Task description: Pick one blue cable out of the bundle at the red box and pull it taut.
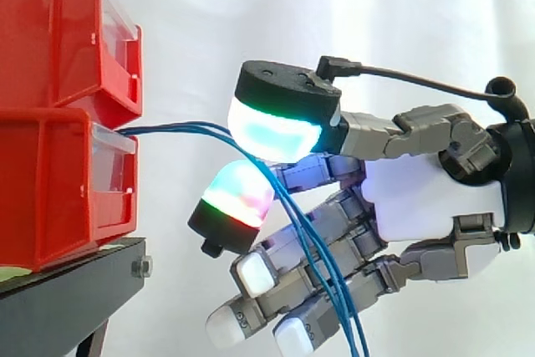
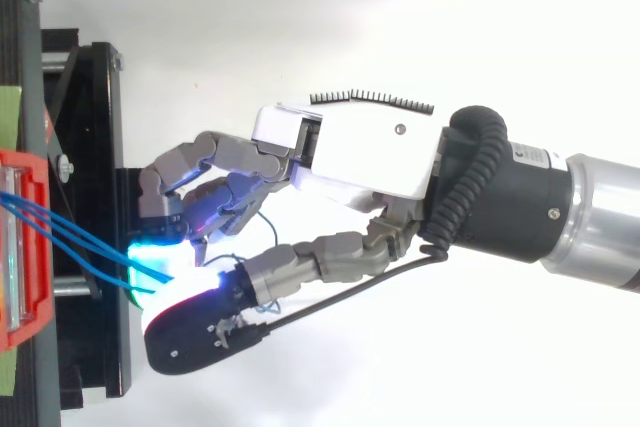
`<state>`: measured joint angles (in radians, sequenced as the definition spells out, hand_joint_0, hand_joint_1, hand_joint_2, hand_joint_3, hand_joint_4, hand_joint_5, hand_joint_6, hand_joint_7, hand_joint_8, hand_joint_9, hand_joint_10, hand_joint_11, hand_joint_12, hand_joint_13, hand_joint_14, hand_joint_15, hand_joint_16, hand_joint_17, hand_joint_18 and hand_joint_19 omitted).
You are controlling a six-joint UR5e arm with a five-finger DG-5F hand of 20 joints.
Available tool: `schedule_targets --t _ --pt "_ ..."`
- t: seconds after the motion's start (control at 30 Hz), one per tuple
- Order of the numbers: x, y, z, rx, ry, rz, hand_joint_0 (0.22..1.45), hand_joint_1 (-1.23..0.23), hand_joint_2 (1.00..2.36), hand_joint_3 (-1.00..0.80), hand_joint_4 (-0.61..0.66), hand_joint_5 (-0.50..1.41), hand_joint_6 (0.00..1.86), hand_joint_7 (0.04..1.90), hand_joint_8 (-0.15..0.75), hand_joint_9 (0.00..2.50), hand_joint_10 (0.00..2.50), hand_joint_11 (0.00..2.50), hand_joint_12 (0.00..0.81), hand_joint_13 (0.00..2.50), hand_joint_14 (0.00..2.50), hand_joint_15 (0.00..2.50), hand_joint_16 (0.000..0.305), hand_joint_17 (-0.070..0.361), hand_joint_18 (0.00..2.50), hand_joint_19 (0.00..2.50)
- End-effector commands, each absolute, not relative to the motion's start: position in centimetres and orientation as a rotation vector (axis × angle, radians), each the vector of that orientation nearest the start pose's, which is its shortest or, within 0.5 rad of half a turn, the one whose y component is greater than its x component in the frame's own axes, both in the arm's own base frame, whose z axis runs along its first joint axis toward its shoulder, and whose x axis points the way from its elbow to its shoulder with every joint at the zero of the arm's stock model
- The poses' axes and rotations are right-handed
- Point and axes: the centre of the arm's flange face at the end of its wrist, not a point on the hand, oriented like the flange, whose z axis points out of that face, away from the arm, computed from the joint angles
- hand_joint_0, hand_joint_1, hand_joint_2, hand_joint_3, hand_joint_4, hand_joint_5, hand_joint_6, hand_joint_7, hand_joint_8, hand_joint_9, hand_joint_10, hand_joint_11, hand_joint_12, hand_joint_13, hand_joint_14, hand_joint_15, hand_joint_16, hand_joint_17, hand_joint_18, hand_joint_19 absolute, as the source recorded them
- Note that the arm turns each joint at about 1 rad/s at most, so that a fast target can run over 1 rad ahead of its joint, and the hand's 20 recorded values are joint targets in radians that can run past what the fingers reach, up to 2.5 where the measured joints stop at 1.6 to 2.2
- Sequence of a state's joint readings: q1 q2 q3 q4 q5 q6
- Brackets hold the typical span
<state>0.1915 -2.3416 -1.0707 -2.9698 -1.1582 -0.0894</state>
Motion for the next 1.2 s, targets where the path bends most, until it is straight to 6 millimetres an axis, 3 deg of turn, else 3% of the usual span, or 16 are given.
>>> schedule_targets --t 0.0,0.67,0.97,1.17 --pt "77.42 -2.62 25.37 1.291 1.176 0.912 0.52 -0.62 1.0 -0.47 0.1 -0.16 0.82 1.11 0.352 0.84 0.01 0.82 0.434 0.64 0.01 0.25 0.059 0.133 0.75 0.41" --pt "77.42 -2.72 25.37 1.291 1.176 0.912 0.53 -0.58 1.0 -0.47 0.11 -0.14 0.78 1.04 0.333 0.88 0.01 0.79 0.429 0.65 0.01 0.26 0.059 0.132 0.76 0.42" --pt "77.41 -2.61 25.48 1.289 1.176 0.913 0.56 -0.57 1.01 -0.42 0.09 -0.12 0.73 1.11 0.316 0.89 0.02 0.78 0.419 0.65 0.01 0.26 0.057 0.127 0.74 0.43" --pt "77.4 -2.65 25.48 1.291 1.173 0.91 0.58 -0.71 1.01 -0.32 0.1 -0.12 0.73 1.18 0.326 0.89 0.02 0.79 0.418 0.66 0.01 0.26 0.055 0.125 0.76 0.42"
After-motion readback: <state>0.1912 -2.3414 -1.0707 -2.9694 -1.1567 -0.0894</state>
